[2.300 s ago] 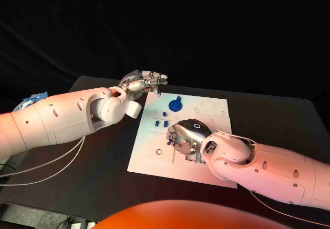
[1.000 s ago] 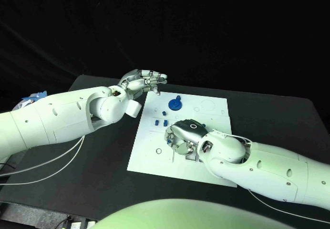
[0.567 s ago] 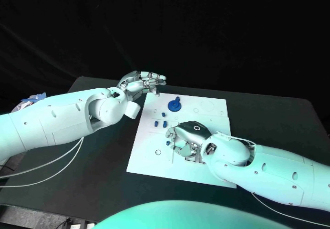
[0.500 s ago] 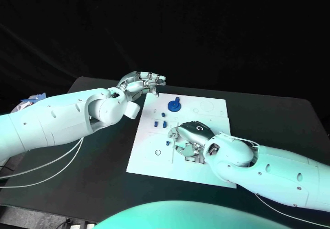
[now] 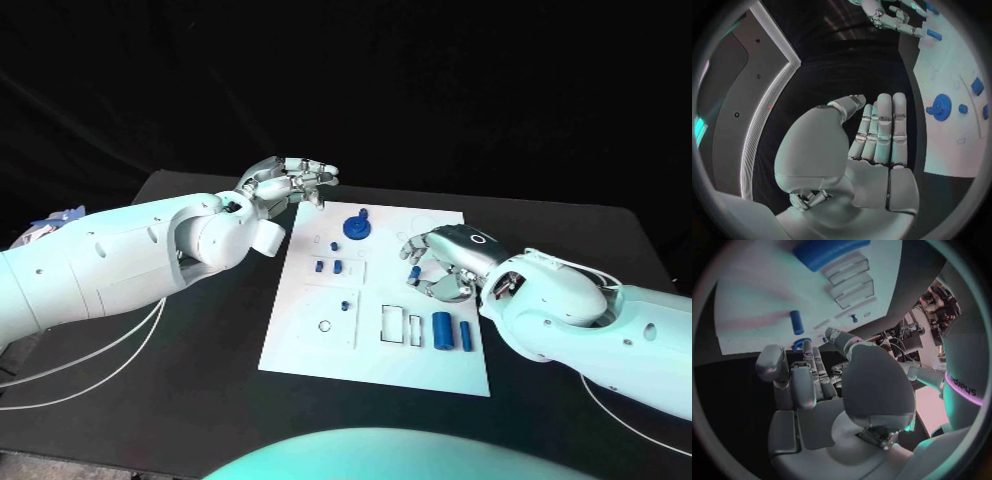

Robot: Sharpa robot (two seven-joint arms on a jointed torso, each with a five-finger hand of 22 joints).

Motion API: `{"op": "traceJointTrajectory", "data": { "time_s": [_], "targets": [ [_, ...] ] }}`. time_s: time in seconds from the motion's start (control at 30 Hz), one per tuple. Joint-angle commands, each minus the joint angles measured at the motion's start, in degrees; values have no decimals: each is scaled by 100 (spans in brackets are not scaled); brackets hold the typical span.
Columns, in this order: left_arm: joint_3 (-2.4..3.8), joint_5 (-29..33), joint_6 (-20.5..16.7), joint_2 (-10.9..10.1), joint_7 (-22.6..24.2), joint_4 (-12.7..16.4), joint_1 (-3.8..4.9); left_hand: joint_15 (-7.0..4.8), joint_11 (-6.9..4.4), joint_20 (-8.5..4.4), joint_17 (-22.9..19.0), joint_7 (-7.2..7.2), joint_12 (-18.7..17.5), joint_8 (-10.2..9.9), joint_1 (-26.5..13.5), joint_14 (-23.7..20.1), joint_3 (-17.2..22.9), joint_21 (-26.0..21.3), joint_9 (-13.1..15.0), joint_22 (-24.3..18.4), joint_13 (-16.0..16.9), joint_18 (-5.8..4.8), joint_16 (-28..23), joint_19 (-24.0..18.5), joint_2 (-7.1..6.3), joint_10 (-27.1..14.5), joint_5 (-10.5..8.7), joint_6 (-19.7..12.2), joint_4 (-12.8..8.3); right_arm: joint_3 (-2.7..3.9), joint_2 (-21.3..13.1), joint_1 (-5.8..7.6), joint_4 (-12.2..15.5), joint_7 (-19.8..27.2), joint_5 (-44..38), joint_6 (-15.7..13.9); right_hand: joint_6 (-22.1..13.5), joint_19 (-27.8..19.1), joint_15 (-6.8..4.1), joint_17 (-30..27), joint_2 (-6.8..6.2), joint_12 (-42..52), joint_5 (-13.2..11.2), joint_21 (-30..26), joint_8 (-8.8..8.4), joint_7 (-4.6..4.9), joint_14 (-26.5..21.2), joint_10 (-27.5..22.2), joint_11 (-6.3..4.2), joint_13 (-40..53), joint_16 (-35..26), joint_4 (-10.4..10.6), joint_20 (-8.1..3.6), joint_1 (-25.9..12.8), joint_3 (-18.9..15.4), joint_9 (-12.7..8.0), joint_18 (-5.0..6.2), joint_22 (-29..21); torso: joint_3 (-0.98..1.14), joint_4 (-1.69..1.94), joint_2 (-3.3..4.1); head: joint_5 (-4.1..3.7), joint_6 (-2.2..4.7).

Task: Assemble the parts on the task board

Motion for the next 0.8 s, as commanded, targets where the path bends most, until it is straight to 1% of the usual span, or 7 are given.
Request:
{"op": "traceJointTrajectory", "data": {
  "time_s": [0.03, 0.1, 0.17, 0.43, 0.63, 0.7, 0.8],
  "targets": [
    [2, -14, 98, 3, 21, 6, 1, 8, 5, 44, -6, 1, -21, 19, -55, -51, 13, -26, 6, -9, -10, 33, -39, -14, -13, -31, 26, -48, -23, 5, -71, 43, -111, -23, 188, 468, -94, -95, 23, -124, -13, 3, 23, -172, -48, -1, -70, -178, 24, -33, -50, 37, 13, 54, -211, -2, 104, -77, 4, -20, -12, -21, 26],
    [1, -14, 103, 3, 20, 6, 1, 8, 5, 44, -6, 1, -21, 19, -55, -51, 13, -26, 6, -9, -10, 33, -39, -14, -13, -31, 26, -48, -23, 8, -92, 60, -172, -9, 203, 559, -141, -144, 43, -172, 18, 31, 26, -270, -73, -25, -104, -295, 44, -58, -61, 65, 31, 115, -400, -2, 118, -119, 4, -10, -9, -30, 32],
    [0, -14, 105, 2, 20, 5, 0, 8, 5, 44, -6, 1, -21, 19, -55, -51, 13, -26, 6, -9, -10, 33, -39, -14, -13, -31, 26, -48, -23, 10, -96, 69, -219, 3, 241, 621, -146, -138, 46, -151, 41, 48, 24, -267, -76, -29, -100, -322, 47, -65, -46, 73, 35, 147, -455, 1, 116, -114, 6, -1, -4, -36, 37],
    [-2, -14, 110, -1, 17, 3, -2, 8, 5, 44, -6, 1, -21, 19, -55, -51, 13, -26, 6, -9, -10, 33, -39, -14, -13, -31, 26, -48, -23, 10, 11, 74, -366, 54, 331, 684, -118, -108, 46, -113, 115, 103, 16, -239, -63, -10, -80, -329, 46, -73, -15, 73, 38, 236, -494, 13, 111, -94, 2, 0, 4, -19, 39],
    [-3, -14, 116, -5, 13, 5, -3, 10, 7, 48, -9, 1, -14, 29, -58, -52, 12, -33, 10, -13, -14, 34, -39, -13, -9, -37, 24, -51, -24, -1, 163, 54, -494, 101, 400, 665, -18, 30, 19, 4, 255, 261, -39, -63, -36, 19, -1, -180, 20, -83, 61, 84, 18, 360, -424, 31, 79, 9, -3, -2, 8, -11, 27],
    [-3, -14, 117, -6, 13, 5, -3, 10, 7, 48, -9, 1, -14, 29, -58, -52, 12, -33, 10, -13, -14, 34, -39, -13, -9, -37, 24, -51, -24, -4, 198, 42, -519, 113, 421, 653, 23, 99, -3, 50, 332, 314, -154, 18, -45, 6, 45, -57, 0, -105, 91, 106, 0, 395, -317, 29, 63, 57, -1, -2, 5, -2, 13],
    [-3, -14, 121, -9, 11, 5, -3, 10, 7, 48, -9, 1, -14, 29, -58, -52, 12, -33, 10, -13, -14, 34, -39, -13, -9, -37, 24, -51, -24, -7, 243, 24, -561, 134, 459, 613, 127, 205, -9, 141, 368, 349, -193, 172, -51, 15, 106, 131, -7, -142, 136, 148, -20, 391, -170, 31, 32, 147, 3, -3, 1, 3, 2]
  ]
}}
